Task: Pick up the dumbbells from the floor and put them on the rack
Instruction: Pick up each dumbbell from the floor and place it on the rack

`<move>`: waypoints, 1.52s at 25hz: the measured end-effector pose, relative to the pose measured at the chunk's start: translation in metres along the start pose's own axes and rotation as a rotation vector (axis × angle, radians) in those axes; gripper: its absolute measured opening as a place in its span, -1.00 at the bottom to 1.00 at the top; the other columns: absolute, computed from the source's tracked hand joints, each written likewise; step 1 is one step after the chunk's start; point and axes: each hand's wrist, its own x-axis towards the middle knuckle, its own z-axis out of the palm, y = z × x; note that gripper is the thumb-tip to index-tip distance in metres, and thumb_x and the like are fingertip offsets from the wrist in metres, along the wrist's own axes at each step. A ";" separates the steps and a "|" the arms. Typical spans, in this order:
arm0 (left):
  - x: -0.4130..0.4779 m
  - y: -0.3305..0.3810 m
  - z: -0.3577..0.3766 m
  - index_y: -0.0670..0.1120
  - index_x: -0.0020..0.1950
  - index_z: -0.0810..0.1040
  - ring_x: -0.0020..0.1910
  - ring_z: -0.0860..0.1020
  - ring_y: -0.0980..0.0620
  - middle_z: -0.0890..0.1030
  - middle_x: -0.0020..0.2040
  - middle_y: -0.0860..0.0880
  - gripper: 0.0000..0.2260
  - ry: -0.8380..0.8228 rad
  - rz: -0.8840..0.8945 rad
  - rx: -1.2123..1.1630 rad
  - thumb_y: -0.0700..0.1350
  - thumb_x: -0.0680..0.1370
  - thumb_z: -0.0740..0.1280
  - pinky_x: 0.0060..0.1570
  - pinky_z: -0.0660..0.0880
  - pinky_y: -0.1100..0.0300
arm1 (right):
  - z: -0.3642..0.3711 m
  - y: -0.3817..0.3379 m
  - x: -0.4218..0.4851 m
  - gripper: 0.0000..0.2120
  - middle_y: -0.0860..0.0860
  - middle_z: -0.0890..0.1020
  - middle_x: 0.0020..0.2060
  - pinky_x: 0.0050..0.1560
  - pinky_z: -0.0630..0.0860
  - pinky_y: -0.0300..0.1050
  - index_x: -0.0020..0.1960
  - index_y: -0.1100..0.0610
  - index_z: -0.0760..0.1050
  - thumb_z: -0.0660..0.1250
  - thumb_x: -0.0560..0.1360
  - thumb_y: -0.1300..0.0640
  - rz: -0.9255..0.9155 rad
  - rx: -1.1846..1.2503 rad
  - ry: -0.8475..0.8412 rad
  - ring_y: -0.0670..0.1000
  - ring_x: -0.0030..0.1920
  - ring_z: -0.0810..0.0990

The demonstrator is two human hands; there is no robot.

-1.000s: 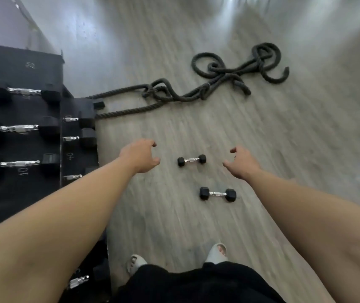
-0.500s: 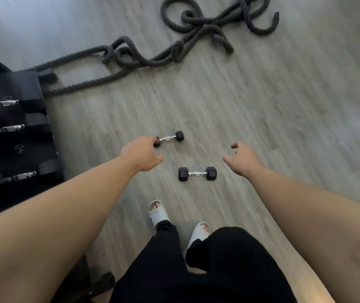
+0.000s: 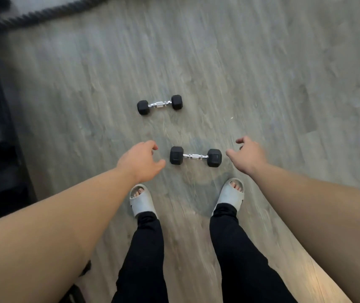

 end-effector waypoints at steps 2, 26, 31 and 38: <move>0.037 0.001 0.041 0.01 0.40 0.44 0.27 0.52 -0.04 0.55 0.30 0.00 -0.49 -0.049 0.017 0.009 0.18 0.52 0.38 0.22 0.47 0.03 | 0.022 0.020 0.042 -0.46 0.17 0.49 0.35 0.24 0.49 0.05 0.41 0.06 0.41 0.39 0.48 -0.06 0.004 -0.021 0.004 0.20 0.23 0.56; 0.300 -0.040 0.273 0.01 0.29 0.48 0.06 0.49 -0.07 0.43 0.18 -0.06 -0.40 -0.052 -0.204 -0.380 -0.02 0.32 0.62 0.08 0.48 0.10 | 0.224 0.091 0.283 -0.29 0.09 0.57 0.14 -0.16 0.68 0.12 0.35 0.04 0.41 0.62 0.30 -0.03 0.150 0.051 -0.193 0.14 0.00 0.60; 0.268 -0.047 0.243 0.05 0.17 0.49 -0.05 0.50 -0.03 0.40 0.09 -0.01 -0.47 -0.018 -0.204 -0.413 -0.02 0.29 0.63 -0.11 0.44 0.17 | 0.205 0.060 0.244 -0.28 0.09 0.58 0.12 -0.15 0.70 0.17 0.32 0.03 0.42 0.63 0.25 -0.05 0.152 0.011 -0.190 0.18 0.02 0.62; 0.168 -0.068 0.109 0.11 0.12 0.47 -0.07 0.48 0.00 0.41 0.11 -0.02 -0.49 0.081 -0.215 -0.483 -0.04 0.28 0.63 -0.44 0.29 0.42 | 0.134 -0.042 0.132 -0.33 0.10 0.59 0.08 0.02 0.66 0.19 0.26 0.06 0.42 0.63 0.26 -0.02 0.074 0.062 -0.187 0.19 0.04 0.62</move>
